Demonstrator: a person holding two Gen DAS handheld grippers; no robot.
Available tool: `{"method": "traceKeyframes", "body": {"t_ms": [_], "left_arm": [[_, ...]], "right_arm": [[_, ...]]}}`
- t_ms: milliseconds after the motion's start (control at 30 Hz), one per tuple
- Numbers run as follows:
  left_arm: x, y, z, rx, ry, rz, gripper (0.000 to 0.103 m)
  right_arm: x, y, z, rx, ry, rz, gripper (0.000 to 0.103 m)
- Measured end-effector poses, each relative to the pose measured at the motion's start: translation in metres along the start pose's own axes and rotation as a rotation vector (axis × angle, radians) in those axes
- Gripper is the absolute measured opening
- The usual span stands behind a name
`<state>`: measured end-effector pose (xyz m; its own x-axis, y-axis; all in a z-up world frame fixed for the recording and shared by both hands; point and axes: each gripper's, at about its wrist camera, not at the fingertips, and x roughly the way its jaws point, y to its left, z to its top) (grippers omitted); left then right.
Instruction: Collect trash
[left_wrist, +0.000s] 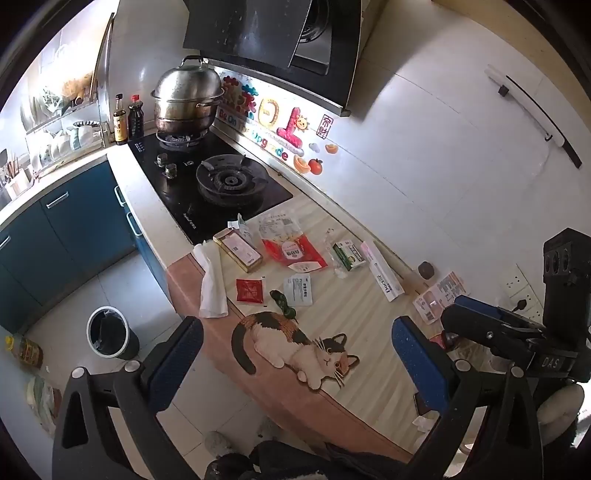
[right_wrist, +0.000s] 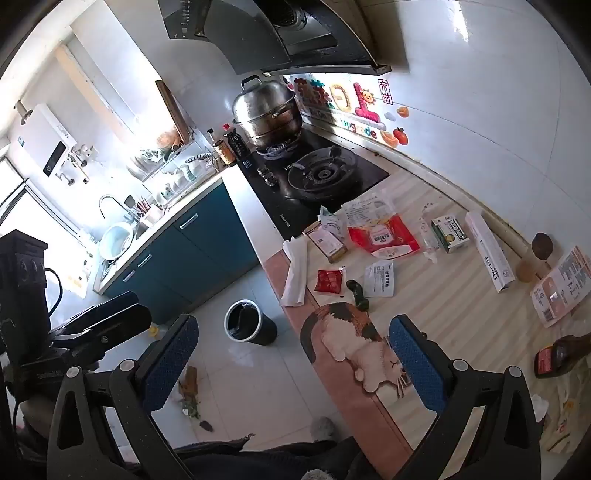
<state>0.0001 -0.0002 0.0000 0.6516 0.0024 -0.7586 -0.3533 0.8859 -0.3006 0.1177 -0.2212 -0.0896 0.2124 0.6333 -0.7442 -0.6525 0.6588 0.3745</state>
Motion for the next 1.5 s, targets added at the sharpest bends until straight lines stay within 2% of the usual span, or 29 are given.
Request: {"method": "traceKeyframes", "body": {"t_ms": [1033, 1500], "left_arm": [[-0.002, 0.001, 0.0, -0.013, -0.009, 0.002, 0.103], [-0.009, 0.0, -0.013, -0.026, -0.011, -0.007, 0.103]], "right_arm": [[0.003, 0.007, -0.005, -0.023, 0.019, 0.036, 0.103], [0.004, 0.008, -0.005, -0.018, 0.023, 0.036, 0.103]]}}
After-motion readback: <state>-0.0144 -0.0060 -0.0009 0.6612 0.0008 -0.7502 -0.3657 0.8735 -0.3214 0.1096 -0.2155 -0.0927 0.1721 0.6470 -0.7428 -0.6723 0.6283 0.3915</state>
